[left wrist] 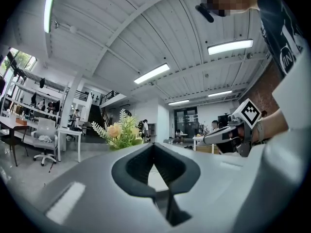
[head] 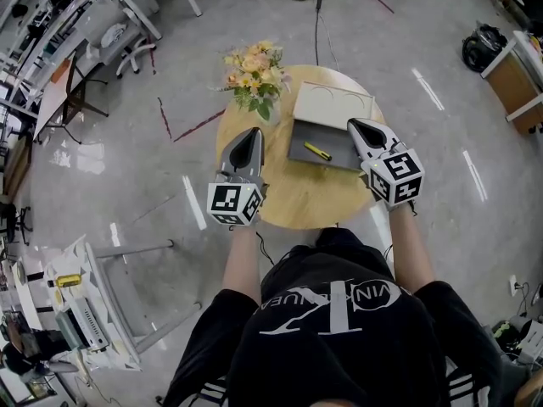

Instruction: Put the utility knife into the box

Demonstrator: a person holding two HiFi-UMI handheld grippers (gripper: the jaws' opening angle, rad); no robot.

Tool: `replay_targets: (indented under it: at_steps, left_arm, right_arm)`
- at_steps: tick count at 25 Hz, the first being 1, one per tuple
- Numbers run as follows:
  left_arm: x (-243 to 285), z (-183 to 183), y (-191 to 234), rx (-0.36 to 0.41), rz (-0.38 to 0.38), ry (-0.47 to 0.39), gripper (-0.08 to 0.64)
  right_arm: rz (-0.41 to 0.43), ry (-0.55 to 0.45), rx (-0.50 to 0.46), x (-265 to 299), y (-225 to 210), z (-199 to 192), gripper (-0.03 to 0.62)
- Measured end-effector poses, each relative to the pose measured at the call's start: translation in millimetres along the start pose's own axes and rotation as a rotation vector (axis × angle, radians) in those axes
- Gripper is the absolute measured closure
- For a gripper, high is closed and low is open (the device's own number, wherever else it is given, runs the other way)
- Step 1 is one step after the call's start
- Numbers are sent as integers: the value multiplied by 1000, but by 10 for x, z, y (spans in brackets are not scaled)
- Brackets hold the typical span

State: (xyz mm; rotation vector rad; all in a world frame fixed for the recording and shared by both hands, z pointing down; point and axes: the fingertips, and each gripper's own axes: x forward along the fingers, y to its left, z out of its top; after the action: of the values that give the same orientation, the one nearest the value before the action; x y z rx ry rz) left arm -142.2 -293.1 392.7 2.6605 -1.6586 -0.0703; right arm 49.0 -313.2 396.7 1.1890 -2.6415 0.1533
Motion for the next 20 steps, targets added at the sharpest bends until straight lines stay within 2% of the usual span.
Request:
replay_targets:
  at_steps: [20]
  left_arm:
    - [-15, 392, 132, 12, 34, -66, 551]
  right_arm:
    - [-16, -154, -36, -160, -41, 412, 578]
